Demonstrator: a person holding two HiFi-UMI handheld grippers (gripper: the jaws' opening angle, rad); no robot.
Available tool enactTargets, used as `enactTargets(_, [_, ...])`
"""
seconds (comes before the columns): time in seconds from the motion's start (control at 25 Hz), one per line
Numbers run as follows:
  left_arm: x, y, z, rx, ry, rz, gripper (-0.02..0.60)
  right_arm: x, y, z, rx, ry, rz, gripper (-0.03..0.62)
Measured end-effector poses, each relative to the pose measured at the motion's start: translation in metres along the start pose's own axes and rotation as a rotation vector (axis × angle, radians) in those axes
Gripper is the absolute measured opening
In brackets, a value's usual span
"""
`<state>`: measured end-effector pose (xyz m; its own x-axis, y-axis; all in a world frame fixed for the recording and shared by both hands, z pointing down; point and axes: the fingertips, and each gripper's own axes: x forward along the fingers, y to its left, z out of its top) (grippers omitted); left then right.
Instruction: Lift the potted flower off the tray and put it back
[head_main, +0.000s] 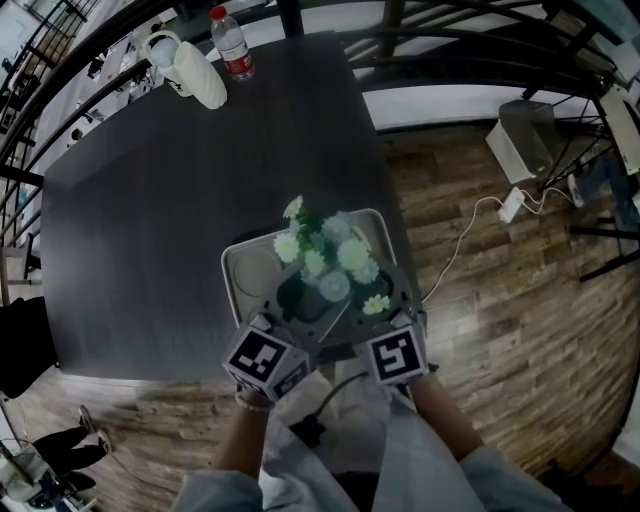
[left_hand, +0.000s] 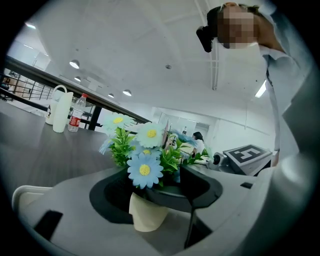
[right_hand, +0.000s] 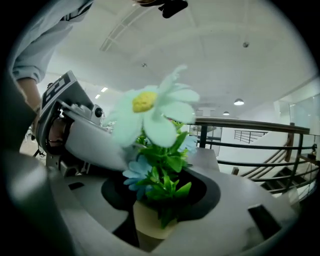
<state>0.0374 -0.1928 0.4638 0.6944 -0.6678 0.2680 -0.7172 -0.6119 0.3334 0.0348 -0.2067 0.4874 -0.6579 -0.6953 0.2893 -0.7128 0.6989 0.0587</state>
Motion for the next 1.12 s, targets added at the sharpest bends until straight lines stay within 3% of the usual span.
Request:
enactTargets(0.32, [0.001,-0.006,-0.005,-0.001,0.037,-0.005,0.270,-0.004,0.002,0.002,-0.066,-0.013,-0.023,0.138])
enactTargets(0.56, [0.001,-0.013,0.002,-0.017,-0.001,-0.014,0.270,-0.009,0.003,0.006,-0.048,-0.030,-0.029,0.132])
enactTargets(0.76, [-0.003,-0.013,0.000,0.017,0.030,-0.012,0.270,-0.011,0.004,0.006,-0.034,-0.013,-0.036,0.130])
enactTargets(0.96, [-0.003,-0.019,0.009,0.014,-0.023,-0.026,0.270,-0.015,0.003,0.015,-0.050,-0.033,-0.051,0.127])
enactTargets(1.12, [-0.010,-0.022,0.011,0.038,0.027,-0.020,0.270,-0.020,0.003,0.025,-0.062,-0.042,-0.066,0.127])
